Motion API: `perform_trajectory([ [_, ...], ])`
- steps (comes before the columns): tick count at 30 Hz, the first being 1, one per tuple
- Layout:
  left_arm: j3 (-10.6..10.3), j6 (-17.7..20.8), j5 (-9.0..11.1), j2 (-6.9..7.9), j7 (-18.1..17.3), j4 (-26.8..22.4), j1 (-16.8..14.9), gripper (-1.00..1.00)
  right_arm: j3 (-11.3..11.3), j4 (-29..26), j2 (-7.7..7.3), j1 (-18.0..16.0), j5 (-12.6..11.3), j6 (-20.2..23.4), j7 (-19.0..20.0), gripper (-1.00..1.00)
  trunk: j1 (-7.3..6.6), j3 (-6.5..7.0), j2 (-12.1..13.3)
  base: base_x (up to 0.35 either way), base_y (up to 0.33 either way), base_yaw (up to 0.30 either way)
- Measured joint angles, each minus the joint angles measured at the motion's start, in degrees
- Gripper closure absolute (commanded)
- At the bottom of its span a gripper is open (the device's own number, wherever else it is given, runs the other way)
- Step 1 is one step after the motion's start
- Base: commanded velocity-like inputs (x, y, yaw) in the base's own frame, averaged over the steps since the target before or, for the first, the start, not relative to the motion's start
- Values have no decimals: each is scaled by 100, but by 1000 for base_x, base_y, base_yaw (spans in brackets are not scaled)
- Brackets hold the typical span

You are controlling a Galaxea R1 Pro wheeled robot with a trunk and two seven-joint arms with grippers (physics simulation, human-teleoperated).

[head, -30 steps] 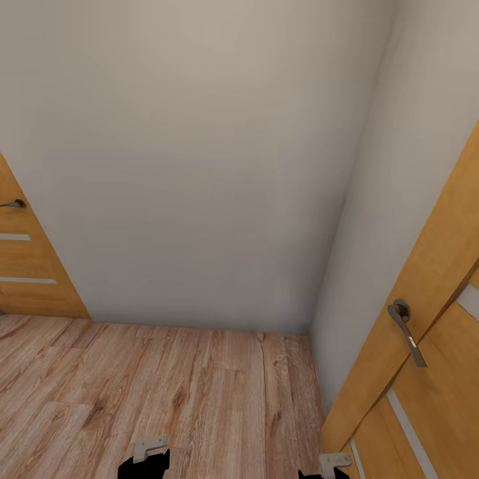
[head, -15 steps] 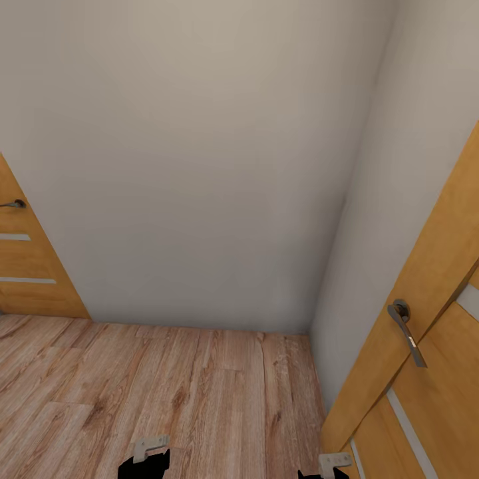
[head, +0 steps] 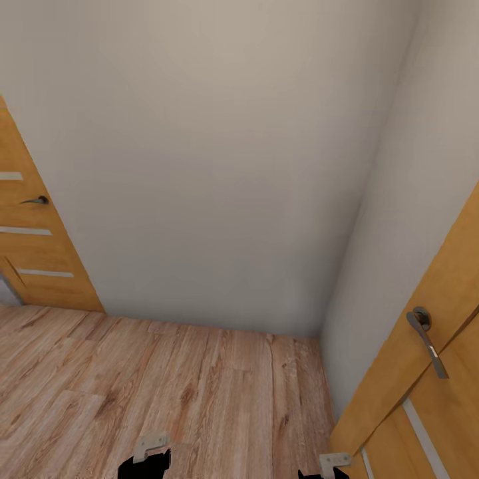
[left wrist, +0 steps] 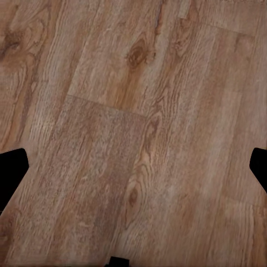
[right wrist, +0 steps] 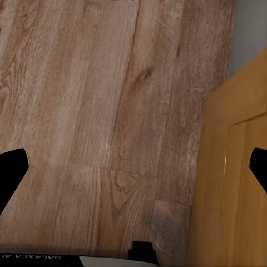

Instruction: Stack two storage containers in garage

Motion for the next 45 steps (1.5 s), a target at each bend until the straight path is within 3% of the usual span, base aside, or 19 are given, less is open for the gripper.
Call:
perform_trajectory([
  [19, 0, 1, 0, -6, 0, 0, 0, -100, 2, 0, 0, -2, -1, 0, 0, -100, 0, 0, 0, 0, 0, 262],
  [37, 1, 10, 2, -9, 0, 3, -1, -100, 6, -3, -1, 3, -1, 1, 0, -100, 0, 0, 0, 103, 0, 13],
  [45, 0, 10, 1, -32, 0, 1, -1, -100, 7, -2, -1, 3, -1, 1, 0, -100, -3, 0, -1, 286, 0, 0],
])
